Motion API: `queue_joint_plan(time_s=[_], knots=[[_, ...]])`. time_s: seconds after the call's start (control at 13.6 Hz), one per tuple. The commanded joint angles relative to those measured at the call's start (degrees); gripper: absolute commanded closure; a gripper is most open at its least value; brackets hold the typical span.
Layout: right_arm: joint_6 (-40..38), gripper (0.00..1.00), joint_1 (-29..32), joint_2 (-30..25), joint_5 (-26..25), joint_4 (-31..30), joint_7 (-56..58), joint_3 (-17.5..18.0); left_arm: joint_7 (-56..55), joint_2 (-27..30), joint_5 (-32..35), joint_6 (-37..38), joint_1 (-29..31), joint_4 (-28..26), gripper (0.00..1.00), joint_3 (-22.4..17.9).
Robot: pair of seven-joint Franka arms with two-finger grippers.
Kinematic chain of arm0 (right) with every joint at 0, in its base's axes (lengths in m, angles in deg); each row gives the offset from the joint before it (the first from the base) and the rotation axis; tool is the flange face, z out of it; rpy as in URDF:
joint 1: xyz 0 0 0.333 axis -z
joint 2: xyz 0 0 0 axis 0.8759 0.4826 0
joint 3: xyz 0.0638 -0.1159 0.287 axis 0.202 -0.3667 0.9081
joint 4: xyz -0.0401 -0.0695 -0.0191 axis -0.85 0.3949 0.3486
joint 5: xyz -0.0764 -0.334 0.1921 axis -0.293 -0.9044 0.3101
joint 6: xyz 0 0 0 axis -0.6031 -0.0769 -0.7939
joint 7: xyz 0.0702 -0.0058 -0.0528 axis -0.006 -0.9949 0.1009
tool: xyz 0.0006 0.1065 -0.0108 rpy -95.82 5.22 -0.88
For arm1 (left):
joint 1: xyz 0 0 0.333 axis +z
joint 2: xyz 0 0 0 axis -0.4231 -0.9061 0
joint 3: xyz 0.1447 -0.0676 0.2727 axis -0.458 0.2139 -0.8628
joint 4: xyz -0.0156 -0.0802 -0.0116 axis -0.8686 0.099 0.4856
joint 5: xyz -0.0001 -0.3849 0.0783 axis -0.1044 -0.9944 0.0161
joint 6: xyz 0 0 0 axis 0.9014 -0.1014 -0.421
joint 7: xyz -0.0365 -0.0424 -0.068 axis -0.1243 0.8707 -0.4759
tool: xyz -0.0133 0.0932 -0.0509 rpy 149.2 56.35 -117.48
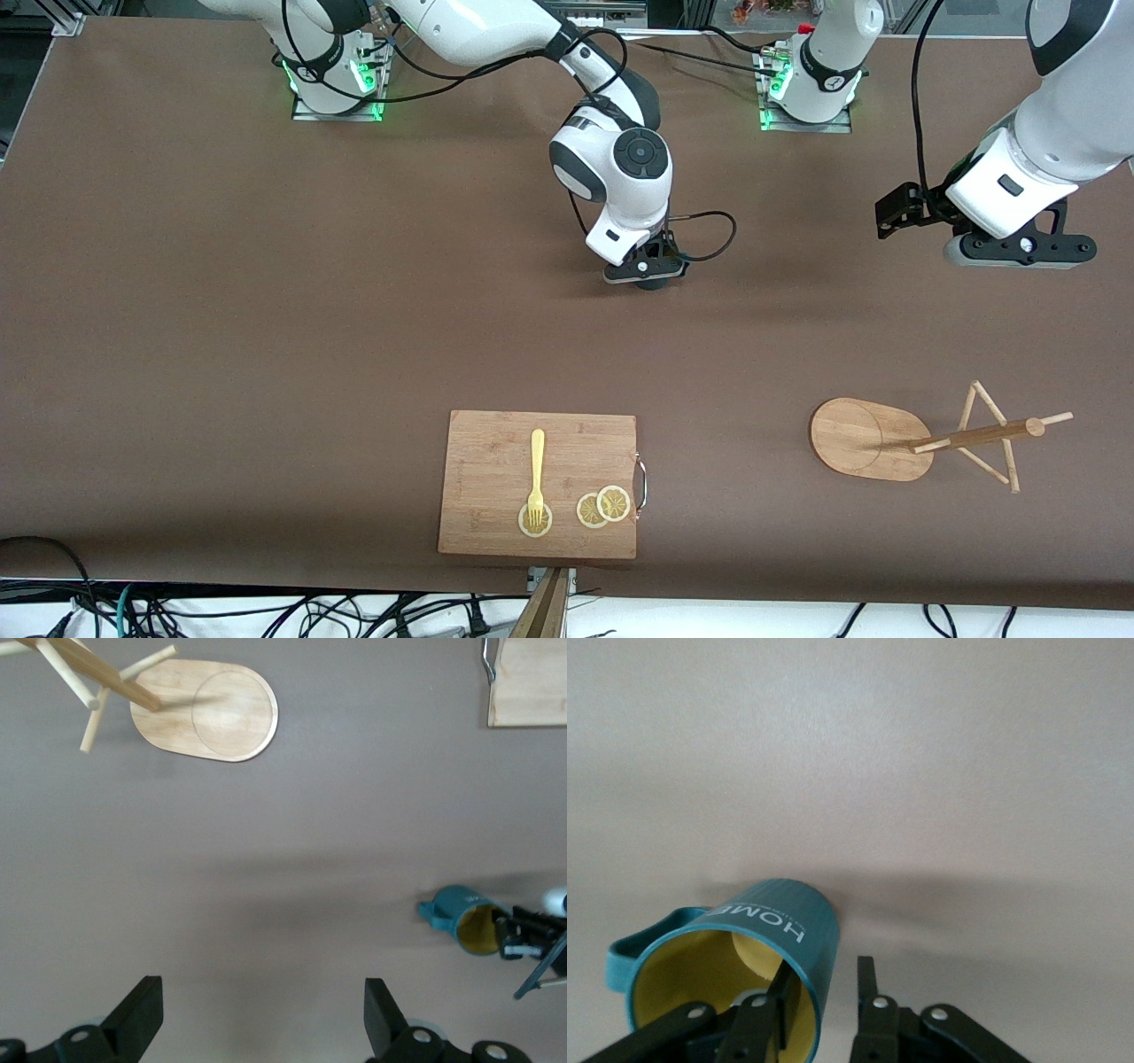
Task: Pass cup and hang on rack
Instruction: 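Carry the mug with the right gripper toward the table's middle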
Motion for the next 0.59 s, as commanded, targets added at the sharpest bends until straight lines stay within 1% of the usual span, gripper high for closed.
queue_joint_plan(time_s=[0.0, 0.15, 0.29, 0.44, 0.51], knots=[[-5.66, 0.0, 2.25, -5.39, 0.14, -0.04, -0.1, 0.46, 6.59, -0.93, -2.16, 2.29, -0.68, 1.03, 0.0, 0.22], [-9.1, 0.0, 4.89, -8.9, 0.23, -0.04, 0.07, 0.82, 8.71, -1.37, -7.42, 3.69, 0.11, 0.94, 0.0, 0.13], [-13.3, 0.0, 9.35, -12.5, 0.32, -0.21, 2.78, 0.38, 15.1, -1.55, -7.97, 6.67, 0.2, 0.68, 0.0, 0.13], [-17.09, 0.0, 15.15, -15.85, 0.15, -0.39, 3.85, 0.2, 25.37, -1.9, -7.97, 12.54, 0.11, 0.07, 0.0, 0.05], [-18.33, 0.0, 18.32, -17.43, 0.23, -0.39, 4.03, 0.29, 26.55, -2.25, -8.05, 14.23, 0.03, -0.37, 0.0, 0.13]])
